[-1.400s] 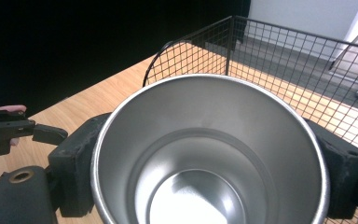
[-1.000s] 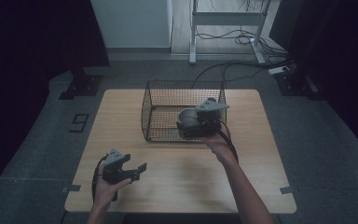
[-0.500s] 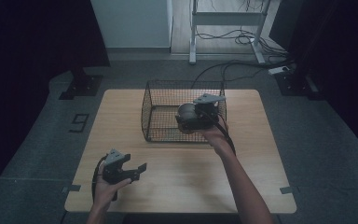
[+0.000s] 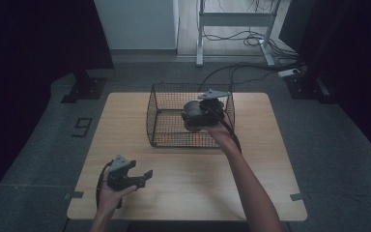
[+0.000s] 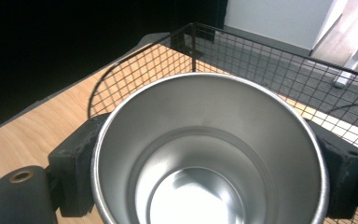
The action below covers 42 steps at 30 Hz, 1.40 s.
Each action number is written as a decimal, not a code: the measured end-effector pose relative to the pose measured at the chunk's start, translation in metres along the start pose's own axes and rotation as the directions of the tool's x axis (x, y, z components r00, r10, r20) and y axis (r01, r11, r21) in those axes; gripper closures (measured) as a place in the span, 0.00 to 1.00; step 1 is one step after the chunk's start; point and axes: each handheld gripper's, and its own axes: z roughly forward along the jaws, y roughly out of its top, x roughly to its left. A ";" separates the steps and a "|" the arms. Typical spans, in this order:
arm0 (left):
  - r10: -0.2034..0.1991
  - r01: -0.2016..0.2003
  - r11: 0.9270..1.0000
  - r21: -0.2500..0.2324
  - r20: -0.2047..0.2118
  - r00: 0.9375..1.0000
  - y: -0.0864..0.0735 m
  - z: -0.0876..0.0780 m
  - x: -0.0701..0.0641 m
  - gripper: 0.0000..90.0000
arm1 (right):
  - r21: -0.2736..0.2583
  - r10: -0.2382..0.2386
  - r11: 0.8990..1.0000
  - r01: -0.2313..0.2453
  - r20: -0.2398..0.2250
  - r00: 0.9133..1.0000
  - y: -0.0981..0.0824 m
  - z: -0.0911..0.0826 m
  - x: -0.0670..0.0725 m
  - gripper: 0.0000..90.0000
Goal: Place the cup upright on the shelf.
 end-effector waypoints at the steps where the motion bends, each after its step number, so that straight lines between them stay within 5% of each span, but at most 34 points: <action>1: -0.002 0.002 1.000 -0.002 -0.001 1.000 0.000 -0.001 0.000 0.18 | 0.002 0.011 1.000 -0.011 0.008 1.000 0.001 0.004 -0.004 0.15; 25: -0.023 0.023 1.000 -0.014 -0.002 1.000 -0.001 -0.005 0.007 0.18 | 0.062 0.078 0.995 -0.082 0.072 0.994 0.007 0.062 -0.047 0.15; 42: -0.024 0.024 1.000 -0.014 -0.009 1.000 -0.002 -0.006 0.010 0.18 | 0.087 0.093 0.991 -0.103 0.107 0.990 0.006 0.078 -0.061 0.15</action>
